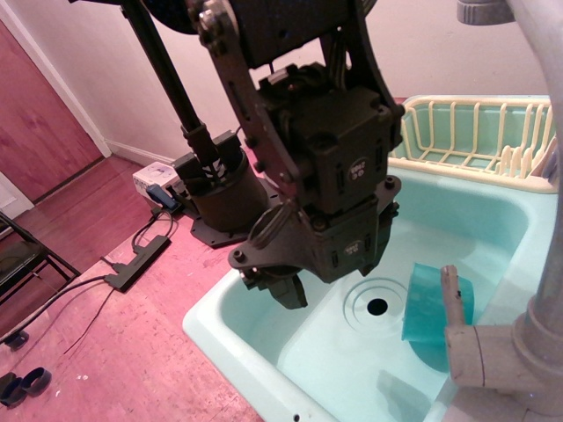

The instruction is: Flip cup upright

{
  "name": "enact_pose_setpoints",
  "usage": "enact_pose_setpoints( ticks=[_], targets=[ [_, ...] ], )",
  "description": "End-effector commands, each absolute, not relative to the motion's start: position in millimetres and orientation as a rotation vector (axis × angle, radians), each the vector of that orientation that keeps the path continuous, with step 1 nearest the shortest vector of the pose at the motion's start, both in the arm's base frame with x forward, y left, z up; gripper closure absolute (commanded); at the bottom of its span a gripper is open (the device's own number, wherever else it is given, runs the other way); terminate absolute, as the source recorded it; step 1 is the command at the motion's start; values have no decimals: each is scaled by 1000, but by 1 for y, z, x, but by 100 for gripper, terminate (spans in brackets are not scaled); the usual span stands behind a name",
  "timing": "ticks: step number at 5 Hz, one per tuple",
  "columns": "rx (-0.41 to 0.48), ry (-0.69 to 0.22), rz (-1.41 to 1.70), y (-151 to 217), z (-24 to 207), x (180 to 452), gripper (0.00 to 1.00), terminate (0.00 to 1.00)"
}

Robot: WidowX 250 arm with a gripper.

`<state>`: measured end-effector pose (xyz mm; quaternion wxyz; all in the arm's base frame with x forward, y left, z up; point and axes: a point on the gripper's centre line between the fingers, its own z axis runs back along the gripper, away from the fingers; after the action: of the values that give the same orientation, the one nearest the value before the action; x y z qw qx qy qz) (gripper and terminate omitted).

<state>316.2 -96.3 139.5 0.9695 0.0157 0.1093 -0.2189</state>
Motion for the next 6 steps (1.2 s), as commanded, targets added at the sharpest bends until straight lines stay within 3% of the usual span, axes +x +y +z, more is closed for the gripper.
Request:
enact_pose_setpoints(
  ticks=[1,2,4,6],
  targets=[
    [32,221,-442,-96,139,316,0,0],
    [102,154,-474,-87,162,301,0,0],
    [123,97,-499,-84,193,266,0,0],
    [329,-3,-554,-68,161,282,0,0]
  ],
)
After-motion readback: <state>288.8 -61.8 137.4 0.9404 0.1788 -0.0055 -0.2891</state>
